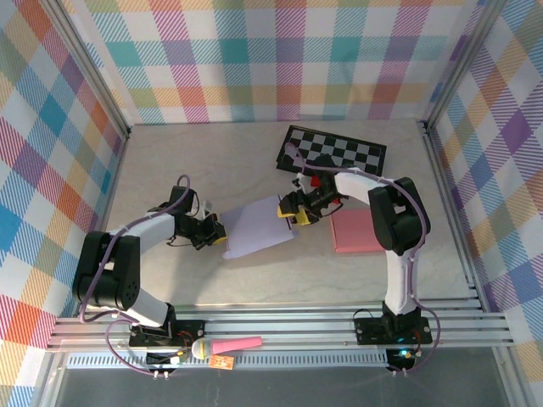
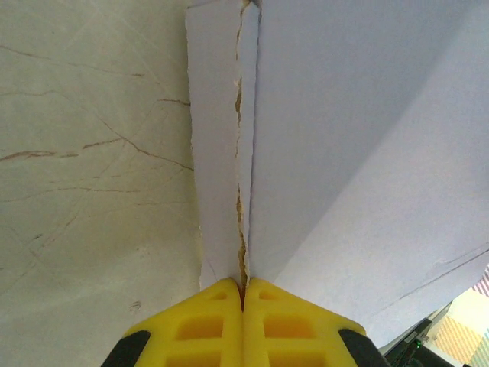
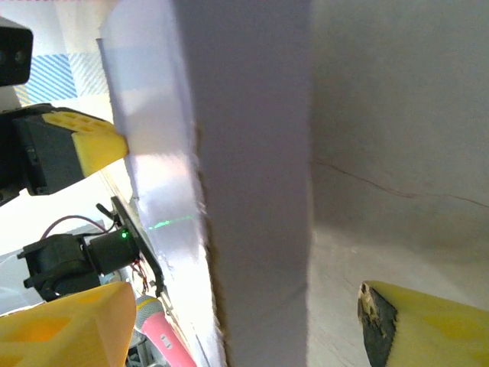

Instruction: Fold the paper box

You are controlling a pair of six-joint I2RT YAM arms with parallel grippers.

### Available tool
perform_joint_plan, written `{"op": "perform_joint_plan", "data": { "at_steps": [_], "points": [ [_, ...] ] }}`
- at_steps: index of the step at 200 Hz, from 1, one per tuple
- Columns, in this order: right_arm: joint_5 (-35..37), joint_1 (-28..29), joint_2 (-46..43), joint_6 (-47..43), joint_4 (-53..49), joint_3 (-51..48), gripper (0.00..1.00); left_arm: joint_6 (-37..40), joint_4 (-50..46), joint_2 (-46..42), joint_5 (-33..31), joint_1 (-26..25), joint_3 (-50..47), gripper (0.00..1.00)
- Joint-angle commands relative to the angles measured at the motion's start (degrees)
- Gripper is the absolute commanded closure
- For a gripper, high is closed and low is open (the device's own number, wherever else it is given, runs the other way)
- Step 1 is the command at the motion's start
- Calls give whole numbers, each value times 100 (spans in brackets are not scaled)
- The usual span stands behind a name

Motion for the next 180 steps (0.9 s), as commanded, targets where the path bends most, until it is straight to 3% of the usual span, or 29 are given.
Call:
{"op": "perform_joint_plan", "data": {
  "at_steps": [1,54,85,95,113,139,155,180],
  "points": [
    [-441,157,224,163,235,180,26,101,-258,128,-15,84,49,100],
    [-607,296,102,841,776,29,36,93,-135,211,139,170,58,99],
    [-531,284,-17,1710,979,-34,51,164,-327,-235,141,149,390,75],
    [-486,236,-39,2109,892,-40,55,362,-600,-663,-176,41,642,68],
    [-522,127,-188,2865,806,-209,55,800,-1055,-1466,-1075,-502,1193,51],
    [-718,-9,-553,3896,781,-557,55,1300,-1009,-2115,-1368,-1183,1626,47],
    [-836,-67,-727,4362,402,-636,55,2278,-1206,-2345,-1530,-1893,1884,45],
    [-1050,-133,-1012,4925,-112,-785,55,3939,-2417,-2055,-2377,-3130,2413,40]
  ]
}}
